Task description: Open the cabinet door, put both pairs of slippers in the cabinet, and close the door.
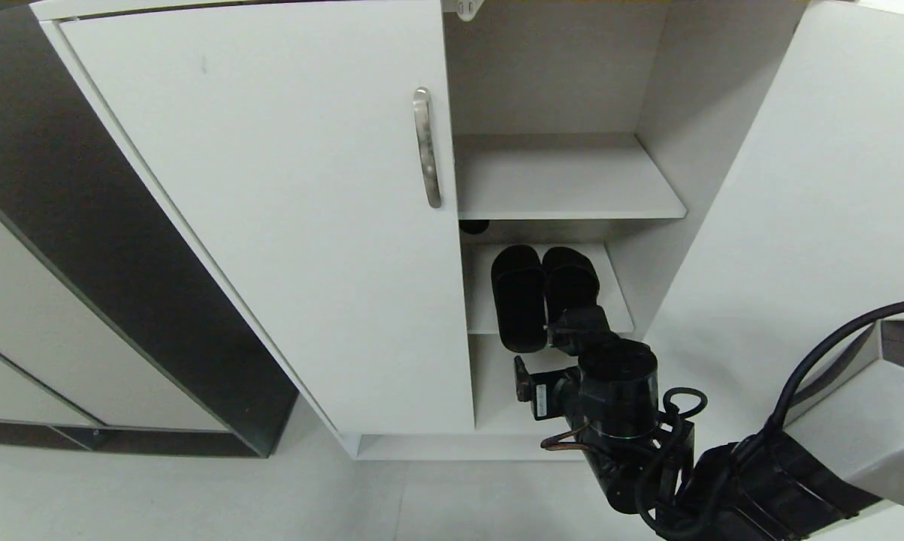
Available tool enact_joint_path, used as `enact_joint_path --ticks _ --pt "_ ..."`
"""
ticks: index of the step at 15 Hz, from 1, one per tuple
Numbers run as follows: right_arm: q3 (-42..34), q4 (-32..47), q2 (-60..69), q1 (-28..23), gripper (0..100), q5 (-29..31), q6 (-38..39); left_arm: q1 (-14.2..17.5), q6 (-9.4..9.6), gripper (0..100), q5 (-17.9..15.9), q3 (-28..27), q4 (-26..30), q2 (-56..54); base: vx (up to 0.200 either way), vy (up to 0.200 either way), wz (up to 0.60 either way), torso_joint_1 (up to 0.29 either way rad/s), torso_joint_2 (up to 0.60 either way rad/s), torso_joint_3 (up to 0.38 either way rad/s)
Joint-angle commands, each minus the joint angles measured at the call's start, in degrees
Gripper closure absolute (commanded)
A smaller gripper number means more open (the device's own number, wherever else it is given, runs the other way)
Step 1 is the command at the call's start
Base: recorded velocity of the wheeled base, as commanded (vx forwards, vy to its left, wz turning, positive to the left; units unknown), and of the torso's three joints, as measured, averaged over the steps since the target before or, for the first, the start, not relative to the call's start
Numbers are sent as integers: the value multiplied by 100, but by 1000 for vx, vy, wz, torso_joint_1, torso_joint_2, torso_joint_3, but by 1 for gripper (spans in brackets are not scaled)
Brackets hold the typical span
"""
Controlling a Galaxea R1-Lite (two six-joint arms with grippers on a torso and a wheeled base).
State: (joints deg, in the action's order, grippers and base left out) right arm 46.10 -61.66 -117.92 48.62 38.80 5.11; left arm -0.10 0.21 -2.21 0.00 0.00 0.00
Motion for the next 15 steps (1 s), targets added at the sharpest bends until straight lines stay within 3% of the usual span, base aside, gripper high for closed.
enact_joint_path --ticks 1,9,15 --pt "-14 -48 6 8 0 -4 -1 1 -3 100 1 0 0 9 -200 0 0 -2 12 2" --pt "-154 -382 -12 -10 0 -57 -27 1 -3 100 1 0 0 9 0 0 0 0 0 0" --pt "-102 -382 -170 -116 0 -66 -27 1 -3 100 1 0 0 9 0 0 0 2 2 169"
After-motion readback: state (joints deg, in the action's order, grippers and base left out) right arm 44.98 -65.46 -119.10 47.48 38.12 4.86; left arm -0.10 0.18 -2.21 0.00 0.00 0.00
